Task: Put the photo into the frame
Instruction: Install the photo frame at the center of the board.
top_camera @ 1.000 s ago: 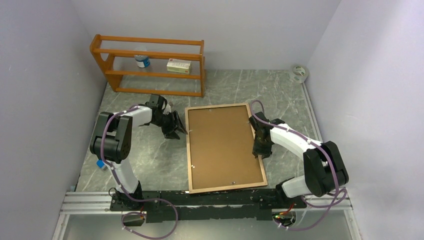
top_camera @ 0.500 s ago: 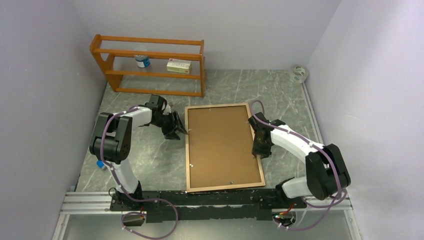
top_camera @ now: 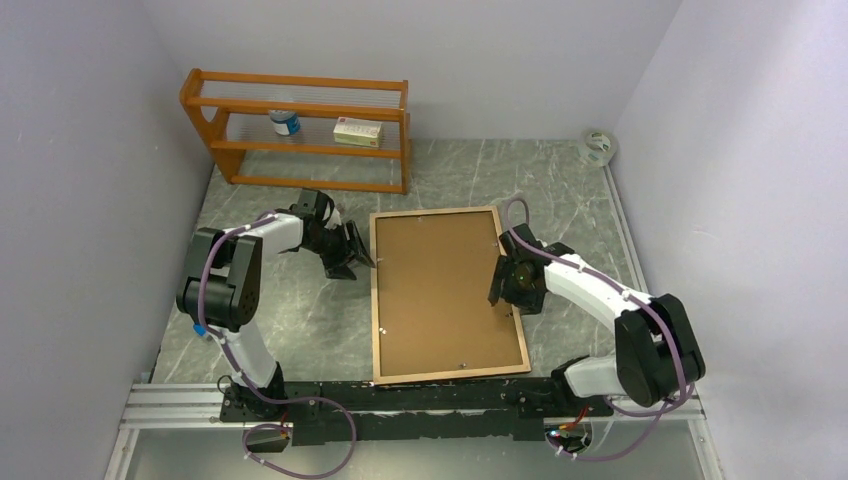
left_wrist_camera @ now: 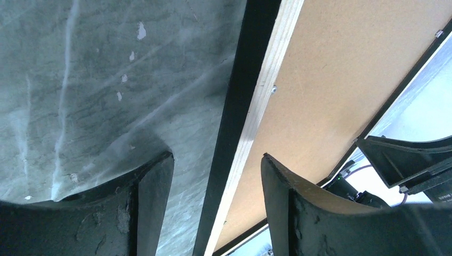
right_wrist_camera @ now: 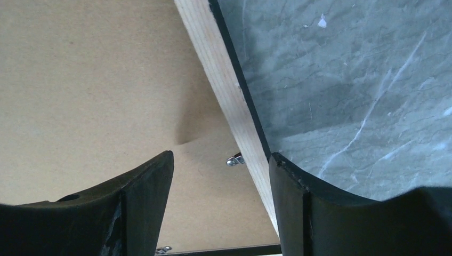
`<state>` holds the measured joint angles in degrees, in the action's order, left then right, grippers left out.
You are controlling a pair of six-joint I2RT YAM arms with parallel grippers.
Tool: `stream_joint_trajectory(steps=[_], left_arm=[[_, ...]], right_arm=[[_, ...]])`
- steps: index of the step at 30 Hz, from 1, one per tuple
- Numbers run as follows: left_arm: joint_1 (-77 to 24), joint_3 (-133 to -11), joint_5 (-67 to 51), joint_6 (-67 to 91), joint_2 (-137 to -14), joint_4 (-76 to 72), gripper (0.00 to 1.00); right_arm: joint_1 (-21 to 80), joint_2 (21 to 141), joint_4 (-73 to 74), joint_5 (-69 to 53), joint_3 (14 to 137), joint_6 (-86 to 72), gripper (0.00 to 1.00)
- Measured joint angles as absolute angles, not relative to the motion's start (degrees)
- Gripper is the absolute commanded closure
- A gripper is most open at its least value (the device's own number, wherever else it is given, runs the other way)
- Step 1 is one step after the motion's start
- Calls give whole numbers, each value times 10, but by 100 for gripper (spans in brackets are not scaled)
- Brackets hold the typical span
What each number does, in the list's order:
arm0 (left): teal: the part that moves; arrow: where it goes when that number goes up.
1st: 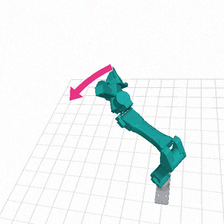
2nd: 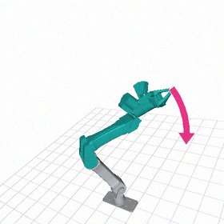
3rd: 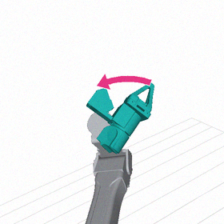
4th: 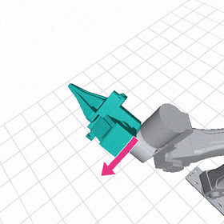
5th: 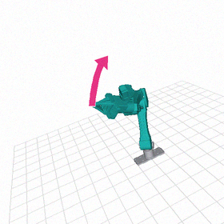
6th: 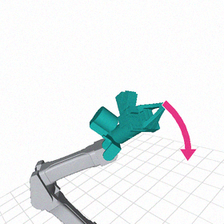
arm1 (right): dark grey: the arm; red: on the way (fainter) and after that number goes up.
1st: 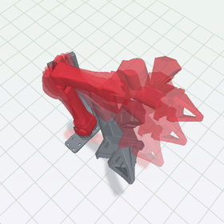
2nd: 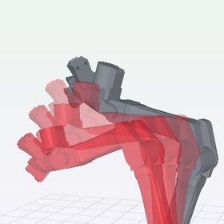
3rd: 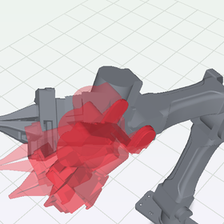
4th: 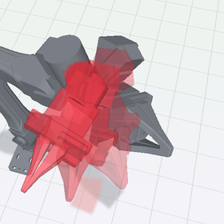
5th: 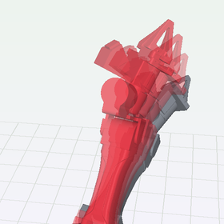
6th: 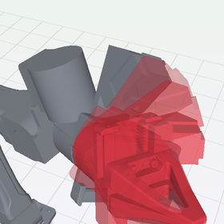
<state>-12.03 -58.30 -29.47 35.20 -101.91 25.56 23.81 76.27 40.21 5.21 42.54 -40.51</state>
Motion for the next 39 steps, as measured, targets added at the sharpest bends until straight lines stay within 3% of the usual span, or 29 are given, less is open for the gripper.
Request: stream_joint_trajectory(steps=[4,11,17,24,26,29,32,36,39], left_arm=[[-120,-583,-292,352,-1018,258,35],[-120,-583,-291,352,-1018,261,36],[-120,-587,-291,352,-1020,269,37],[-107,-617,-274,349,-1038,286,36],[-107,-627,-269,347,-1043,292,35],[-107,-637,-249,341,-1044,301,36],[-107,-640,-227,333,-1043,312,44],[-106,-634,-215,320,-1034,322,58],[-105,-620,-218,313,-1029,322,62]], right_arm=[[238,771,399,52,417,-404,31],[237,773,376,20,404,-384,43],[272,783,331,-37,402,-376,44],[318,789,322,-26,409,-392,23],[320,783,339,3,422,-402,22],[321,757,367,39,447,-406,35],[328,730,371,36,471,-390,48],[356,737,336,-31,483,-372,66],[393,779,304,-88,487,-360,79]])
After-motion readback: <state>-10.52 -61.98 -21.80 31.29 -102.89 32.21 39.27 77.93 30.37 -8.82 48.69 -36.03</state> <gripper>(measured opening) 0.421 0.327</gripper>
